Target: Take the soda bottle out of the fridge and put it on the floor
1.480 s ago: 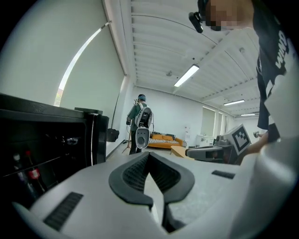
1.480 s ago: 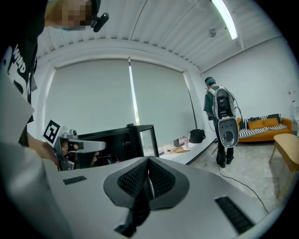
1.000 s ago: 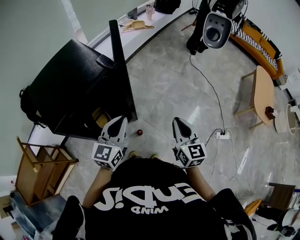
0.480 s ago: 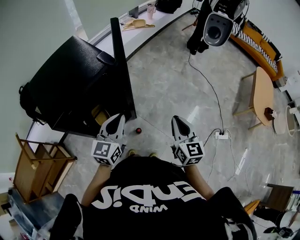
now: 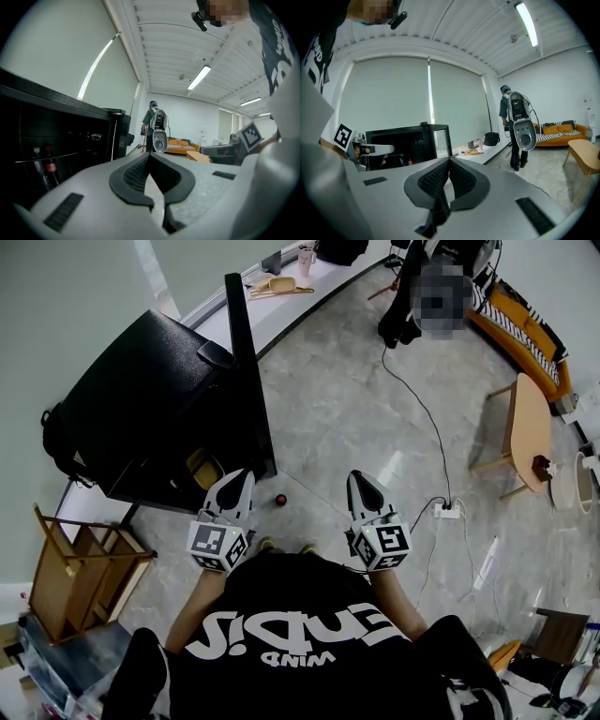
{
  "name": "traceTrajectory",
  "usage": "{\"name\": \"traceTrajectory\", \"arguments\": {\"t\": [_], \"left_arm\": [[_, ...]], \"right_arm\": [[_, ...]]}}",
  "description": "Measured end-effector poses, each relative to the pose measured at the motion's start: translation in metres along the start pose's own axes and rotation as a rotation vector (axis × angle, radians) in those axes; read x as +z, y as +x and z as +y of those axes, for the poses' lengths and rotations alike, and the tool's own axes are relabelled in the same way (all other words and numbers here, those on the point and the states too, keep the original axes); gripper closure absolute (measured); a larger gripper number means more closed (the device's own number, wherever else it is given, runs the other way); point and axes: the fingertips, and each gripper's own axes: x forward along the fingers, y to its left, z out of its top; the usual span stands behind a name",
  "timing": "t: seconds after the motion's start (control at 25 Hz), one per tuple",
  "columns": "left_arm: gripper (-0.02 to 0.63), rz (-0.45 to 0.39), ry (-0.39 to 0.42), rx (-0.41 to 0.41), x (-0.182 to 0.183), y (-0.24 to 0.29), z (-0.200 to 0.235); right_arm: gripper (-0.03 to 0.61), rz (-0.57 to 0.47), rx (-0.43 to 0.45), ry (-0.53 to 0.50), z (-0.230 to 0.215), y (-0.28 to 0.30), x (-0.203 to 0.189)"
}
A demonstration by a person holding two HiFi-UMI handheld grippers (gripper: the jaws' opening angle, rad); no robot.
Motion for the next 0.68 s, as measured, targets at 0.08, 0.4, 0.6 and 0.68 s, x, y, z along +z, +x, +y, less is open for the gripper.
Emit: {"name": "traceTrajectory", "arguments": {"t": [0.08,0.4,0.6,0.68], "left_arm": [[0.607,0.002,0.0,-0.001,-0.0005,0.0003,-0.0002],[0.607,0.0,-0.005,0.001,-0.0004,-0.0004,-0.0017],[0.607,0.005,-0.008,0.006,-0.0029,-0.0027,-0.0014],[0.607,0.008,-0.01,0.006,-0.0041,-0.0038,-0.0015]], "right_arm": [[0.555,0.002,-0.002,0.0,-0.0013,-0.0007,-0.0022],[0.555,0.004,-0.009,0.006,-0.0012,-0.0034,-0.0042],[0.555,0.001,0.002,0.004,-0.0005,-0.0046,-0.0087],[0.555,0.001,0.0,0.003,-0.0005,-0.0051,-0.0088]]}}
